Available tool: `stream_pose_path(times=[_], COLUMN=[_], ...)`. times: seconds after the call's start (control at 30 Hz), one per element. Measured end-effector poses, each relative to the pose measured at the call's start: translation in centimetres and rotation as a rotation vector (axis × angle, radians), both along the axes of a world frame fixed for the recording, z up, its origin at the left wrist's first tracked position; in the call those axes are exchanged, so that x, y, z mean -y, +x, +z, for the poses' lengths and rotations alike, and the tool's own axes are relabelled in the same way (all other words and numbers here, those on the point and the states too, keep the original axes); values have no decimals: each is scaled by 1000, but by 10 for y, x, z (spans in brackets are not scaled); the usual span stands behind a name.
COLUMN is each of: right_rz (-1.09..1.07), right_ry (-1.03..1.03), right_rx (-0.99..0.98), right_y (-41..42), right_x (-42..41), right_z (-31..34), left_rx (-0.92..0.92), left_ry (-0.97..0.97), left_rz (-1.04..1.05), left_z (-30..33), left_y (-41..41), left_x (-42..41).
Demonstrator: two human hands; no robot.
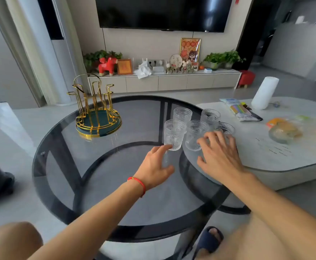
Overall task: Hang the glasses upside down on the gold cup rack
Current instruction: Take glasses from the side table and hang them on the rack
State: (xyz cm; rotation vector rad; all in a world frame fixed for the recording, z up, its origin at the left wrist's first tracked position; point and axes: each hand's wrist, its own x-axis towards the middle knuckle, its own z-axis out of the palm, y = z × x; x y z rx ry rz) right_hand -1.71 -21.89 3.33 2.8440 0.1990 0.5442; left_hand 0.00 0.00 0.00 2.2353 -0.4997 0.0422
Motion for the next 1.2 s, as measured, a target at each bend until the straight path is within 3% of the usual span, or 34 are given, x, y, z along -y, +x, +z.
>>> stream_pose_path(times=[0.13, 0.23, 0.4, 0.5, 0.57, 0.63, 0.8, 0.97, 1.07, 1.13, 1.2], right_rz=[-221, -177, -46, 50, 73, 99, 294, 477, 505, 476, 436], right_ry=[338, 633, 745, 1017, 1274, 1393, 1118, 887, 876, 850, 861], right_rx=[-92, -165, -186, -227, -351, -518, -715, -644, -547, -441, -314], right_y=[-1, 3, -4, 4, 16, 32, 75, 114, 147, 172, 197], right_x=[17, 17, -3, -25, -41, -56, -105, -169, -195, -202, -202], right_z=[-2, -4, 19, 36, 43, 47, 54, 71, 80, 90, 106], left_rx=[-22, -45, -226, -371, -467, -455, -344, -220, -94, -33, 48], left_ry=[-40, -46, -69, -326, -611, -763, -849, -775, -752, -638, -305], left_rz=[-44, -83, -175, -164, -121, -80, 26, 61, 150, 317, 473], left_z=[4, 9, 17, 20, 26, 31, 47, 59, 63, 57, 41], left_y=[-5, 5, 10, 10, 12, 17, 39, 68, 94, 110, 125], left_x=[30, 44, 33, 4, -22, -53, -117, -150, -162, -172, -183])
